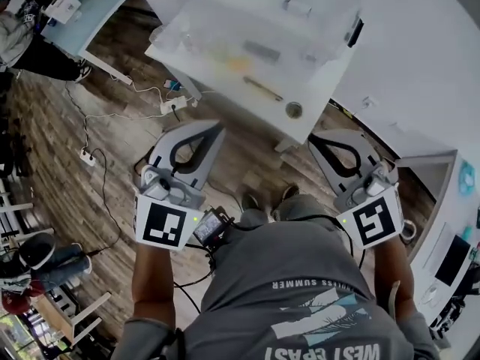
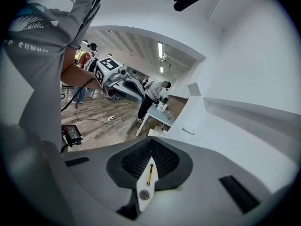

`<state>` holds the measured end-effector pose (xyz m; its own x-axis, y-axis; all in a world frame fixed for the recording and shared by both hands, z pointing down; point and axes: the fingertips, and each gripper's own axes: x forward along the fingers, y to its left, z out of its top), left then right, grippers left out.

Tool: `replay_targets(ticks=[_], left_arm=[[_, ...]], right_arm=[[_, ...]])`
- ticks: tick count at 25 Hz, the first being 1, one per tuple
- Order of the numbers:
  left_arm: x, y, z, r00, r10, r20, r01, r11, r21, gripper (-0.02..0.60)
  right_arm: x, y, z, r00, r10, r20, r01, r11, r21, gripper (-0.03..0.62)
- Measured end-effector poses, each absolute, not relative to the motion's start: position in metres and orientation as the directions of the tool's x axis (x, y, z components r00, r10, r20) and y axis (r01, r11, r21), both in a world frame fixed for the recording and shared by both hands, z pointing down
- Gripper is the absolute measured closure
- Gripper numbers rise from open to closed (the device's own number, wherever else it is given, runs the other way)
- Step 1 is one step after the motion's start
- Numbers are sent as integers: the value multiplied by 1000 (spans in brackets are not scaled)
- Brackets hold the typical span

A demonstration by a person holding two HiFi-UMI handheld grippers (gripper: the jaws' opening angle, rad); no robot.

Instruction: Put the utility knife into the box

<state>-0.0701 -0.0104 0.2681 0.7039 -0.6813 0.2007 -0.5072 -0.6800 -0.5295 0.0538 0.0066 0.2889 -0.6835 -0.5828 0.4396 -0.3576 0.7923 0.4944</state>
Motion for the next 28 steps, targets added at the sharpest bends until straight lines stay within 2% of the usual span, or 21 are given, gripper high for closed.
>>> replay_targets(ticks=[8, 17, 28], left_arm=[[-27, -61, 275, 668, -696, 262, -501, -681, -534, 574], [10, -103, 281, 624, -724, 293, -516, -664, -542, 574], [-15, -154, 298, 636, -712, 299, -508, -677, -533, 574]], right_arm=[[82, -48, 300, -749, -521, 410, -352, 837, 420, 585], [98, -97, 311, -800, -445, 403, -286, 873, 395, 583], [68, -156, 350, -766, -450, 460, -314, 885, 343, 583]])
